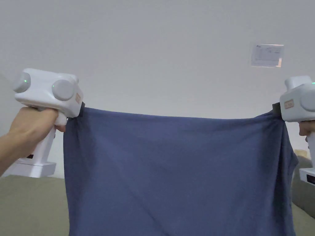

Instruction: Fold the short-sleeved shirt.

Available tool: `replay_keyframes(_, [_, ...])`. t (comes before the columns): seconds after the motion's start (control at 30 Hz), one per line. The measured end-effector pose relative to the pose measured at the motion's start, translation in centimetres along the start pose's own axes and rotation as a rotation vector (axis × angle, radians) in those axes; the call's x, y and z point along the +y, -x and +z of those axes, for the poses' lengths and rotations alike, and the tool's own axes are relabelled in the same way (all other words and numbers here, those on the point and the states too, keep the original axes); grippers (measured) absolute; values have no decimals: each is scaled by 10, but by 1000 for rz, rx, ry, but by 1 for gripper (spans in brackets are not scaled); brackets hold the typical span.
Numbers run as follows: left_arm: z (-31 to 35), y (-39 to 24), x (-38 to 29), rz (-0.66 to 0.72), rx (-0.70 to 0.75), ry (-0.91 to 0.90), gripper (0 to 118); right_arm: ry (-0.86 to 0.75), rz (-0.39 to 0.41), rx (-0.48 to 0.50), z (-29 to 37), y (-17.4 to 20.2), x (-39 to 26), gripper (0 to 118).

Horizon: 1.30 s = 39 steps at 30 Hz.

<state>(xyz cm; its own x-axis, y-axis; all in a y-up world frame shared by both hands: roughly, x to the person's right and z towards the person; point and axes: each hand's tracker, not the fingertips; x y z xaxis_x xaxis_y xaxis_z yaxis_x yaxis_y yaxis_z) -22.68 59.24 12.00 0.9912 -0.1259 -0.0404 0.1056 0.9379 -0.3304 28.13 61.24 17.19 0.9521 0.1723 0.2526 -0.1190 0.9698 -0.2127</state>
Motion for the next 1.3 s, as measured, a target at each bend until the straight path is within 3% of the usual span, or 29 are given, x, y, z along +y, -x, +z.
replay_keyframes(0.37, [-89, -35, 55, -2, 83, -37, 1, -20, -28, -53, -99, 8, 32, 0])
replay_keyframes(0.63, [-159, -66, 37, -17, 102, -9, 1, 15, -19, -80, -164, 18, 6, 0])
replay_keyframes(0.7, [-174, -74, 18, -18, 98, 2, 1, 34, -46, -66, -175, 18, -15, 0])
replay_keyframes(0.9, [-206, -91, -76, -86, 48, 106, 1, 169, 16, -49, -185, 23, -112, 0])
replay_keyframes(0.97, [-208, -96, -115, -93, 18, 142, 1, 215, 3, -34, -178, 23, -150, 0])
replay_keyframes(1.27, [-167, -87, -280, -79, -46, 305, 1, 401, 37, 64, -93, 27, -314, 0])
replay_keyframes(1.3, [-158, -83, -296, -68, -48, 322, 1, 398, -1, 66, -78, 25, -330, 0])
